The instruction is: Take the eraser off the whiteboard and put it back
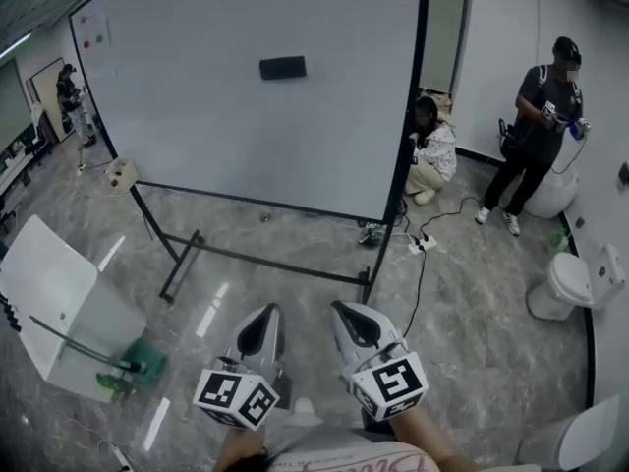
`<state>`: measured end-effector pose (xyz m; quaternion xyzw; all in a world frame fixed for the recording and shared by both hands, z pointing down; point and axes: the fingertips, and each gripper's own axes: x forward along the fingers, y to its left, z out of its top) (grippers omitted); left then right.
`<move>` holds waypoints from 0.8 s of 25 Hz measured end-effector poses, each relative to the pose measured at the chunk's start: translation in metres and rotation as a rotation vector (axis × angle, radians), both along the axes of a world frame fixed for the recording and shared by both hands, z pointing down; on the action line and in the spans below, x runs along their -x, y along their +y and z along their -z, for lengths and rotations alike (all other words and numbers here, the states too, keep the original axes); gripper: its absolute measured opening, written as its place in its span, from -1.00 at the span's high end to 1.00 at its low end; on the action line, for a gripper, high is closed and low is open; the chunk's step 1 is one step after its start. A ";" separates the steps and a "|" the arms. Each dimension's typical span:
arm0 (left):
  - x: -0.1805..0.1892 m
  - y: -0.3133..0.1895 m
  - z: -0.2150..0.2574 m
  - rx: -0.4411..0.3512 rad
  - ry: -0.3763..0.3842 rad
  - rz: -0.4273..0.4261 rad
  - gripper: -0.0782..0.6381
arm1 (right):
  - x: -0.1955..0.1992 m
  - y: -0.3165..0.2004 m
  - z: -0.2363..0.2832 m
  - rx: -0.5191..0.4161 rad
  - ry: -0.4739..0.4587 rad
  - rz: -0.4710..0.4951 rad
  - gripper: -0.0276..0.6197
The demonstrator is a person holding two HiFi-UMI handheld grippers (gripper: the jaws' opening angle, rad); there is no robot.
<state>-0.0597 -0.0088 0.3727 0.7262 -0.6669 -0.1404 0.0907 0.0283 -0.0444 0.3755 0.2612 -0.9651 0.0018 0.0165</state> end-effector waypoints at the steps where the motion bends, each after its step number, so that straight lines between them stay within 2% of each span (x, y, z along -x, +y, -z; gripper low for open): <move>1: 0.010 -0.007 0.001 -0.001 0.001 -0.002 0.78 | 0.010 -0.007 0.001 -0.002 0.000 -0.005 0.91; 6: 0.046 -0.031 0.002 -0.009 0.016 -0.015 0.78 | 0.046 -0.032 0.018 -0.090 -0.006 -0.029 0.91; 12: 0.061 -0.053 -0.004 -0.004 0.030 -0.055 0.78 | 0.068 -0.055 0.034 -0.173 0.017 -0.056 0.91; 17: 0.072 -0.068 -0.002 -0.012 0.039 -0.060 0.78 | 0.083 -0.077 0.050 -0.290 0.105 -0.087 0.91; 20: 0.082 -0.082 0.000 -0.017 0.048 -0.054 0.78 | 0.094 -0.102 0.083 -0.396 0.150 -0.104 0.85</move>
